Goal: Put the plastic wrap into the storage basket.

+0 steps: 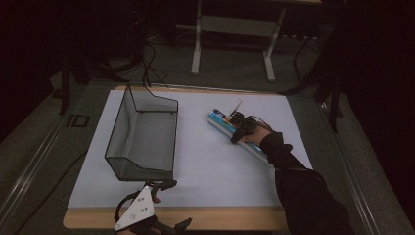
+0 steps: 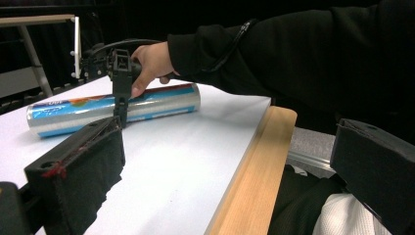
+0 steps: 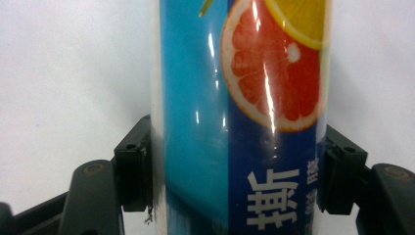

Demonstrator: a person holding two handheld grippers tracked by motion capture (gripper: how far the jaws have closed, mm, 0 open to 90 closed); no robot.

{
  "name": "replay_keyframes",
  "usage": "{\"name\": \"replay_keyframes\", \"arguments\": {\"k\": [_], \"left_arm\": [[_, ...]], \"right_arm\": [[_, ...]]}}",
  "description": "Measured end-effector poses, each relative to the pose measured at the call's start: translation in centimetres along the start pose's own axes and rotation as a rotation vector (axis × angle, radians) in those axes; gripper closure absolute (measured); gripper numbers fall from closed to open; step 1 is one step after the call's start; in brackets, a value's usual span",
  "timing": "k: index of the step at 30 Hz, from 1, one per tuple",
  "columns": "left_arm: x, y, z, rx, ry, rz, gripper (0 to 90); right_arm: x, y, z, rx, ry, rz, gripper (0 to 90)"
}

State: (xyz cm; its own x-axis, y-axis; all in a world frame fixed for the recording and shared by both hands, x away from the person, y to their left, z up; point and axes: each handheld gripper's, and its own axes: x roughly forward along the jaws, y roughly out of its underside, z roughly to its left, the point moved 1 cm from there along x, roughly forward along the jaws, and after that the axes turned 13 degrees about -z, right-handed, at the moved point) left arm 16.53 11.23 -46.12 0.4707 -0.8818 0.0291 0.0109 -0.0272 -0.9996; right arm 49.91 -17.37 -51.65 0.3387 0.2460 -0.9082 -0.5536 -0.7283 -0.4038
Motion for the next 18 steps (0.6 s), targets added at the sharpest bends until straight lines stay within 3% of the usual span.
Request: {"name": "replay_keyframes", "arguments": {"k": [5,8,14,18], "left_arm": [[0.0,0.0,0.0,-0.001,-0.001,0.003,0.3],[0.1,0.0,-0.1,-0.001,0.000,0.004,0.3],[0.1,0.0,-0.1,0.002,0.000,0.004,0.3],[0.1,0.0,-0.1,-0.001,-0.002,0.003,0.3]], "right_arm": [[-0.7,0.1,-0.5,0.036,-0.012,-0.014,31.7],[-1.6,0.1,-0.8,0.039,0.009,-0.035,31.8],[-4.0,-0.2,-1.3,0.074,0.018,-0.073,31.8],[-6.0,-0.7,-1.4,0.073,0.018,-0.131,31.8]]}}
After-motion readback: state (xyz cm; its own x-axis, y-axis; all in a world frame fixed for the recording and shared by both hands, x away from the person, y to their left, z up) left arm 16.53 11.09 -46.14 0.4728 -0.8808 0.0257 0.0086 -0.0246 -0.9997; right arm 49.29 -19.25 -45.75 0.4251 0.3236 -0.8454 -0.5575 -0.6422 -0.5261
